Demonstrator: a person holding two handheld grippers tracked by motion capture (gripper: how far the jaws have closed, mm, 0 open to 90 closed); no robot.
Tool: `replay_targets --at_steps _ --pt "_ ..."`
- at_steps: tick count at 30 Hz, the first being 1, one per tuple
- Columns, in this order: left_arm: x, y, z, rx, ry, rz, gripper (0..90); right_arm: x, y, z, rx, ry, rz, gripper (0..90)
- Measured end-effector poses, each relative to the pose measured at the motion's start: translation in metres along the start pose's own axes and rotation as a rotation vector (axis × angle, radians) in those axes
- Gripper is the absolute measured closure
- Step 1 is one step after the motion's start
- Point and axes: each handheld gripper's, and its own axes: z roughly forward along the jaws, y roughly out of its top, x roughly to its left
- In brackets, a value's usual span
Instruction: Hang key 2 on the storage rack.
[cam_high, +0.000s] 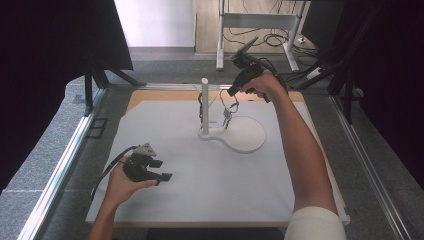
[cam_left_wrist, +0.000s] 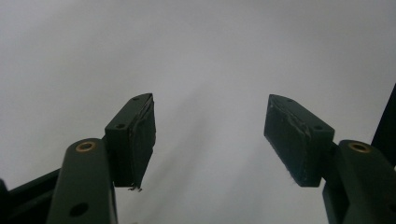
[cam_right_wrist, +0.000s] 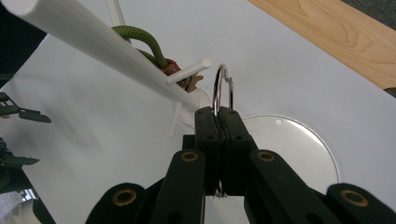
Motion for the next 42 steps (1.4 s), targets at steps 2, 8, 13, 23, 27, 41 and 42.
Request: replay_targets --at_steps 2,8,13,23,27,41,42 --pt "0.000 0.000 0.000 0.000 -0.001 0.000 34.5 0.001 0.002 0.002 0.001 -0.001 -0.003 87.9" --pt "0.000 0.000 -0.001 -0.006 -0.003 -0.001 34.5 0.005 0.008 0.006 -0.002 0.000 -0.010 87.9" --pt "0.000 0.000 -0.002 -0.004 -0.003 0.002 34.5 0.009 0.010 0.012 0.001 -0.003 -0.019 87.9" --pt "0.000 -0.001 -0.002 -0.005 0.000 0.001 34.5 0.023 0.012 0.022 0.020 0.014 -0.049 87.9" --pt "-0.001 -0.001 -0.002 -0.004 -0.001 0.002 34.5 0.028 0.012 0.026 0.029 0.020 -0.057 87.8" --pt "-0.001 -0.001 0.000 -0.002 -0.004 0.003 34.4 0.033 0.004 0.046 0.064 0.047 -0.064 86.8" --pt "-0.001 -0.001 0.000 0.001 -0.003 0.003 34.4 0.033 0.003 0.047 0.068 0.046 -0.061 86.5"
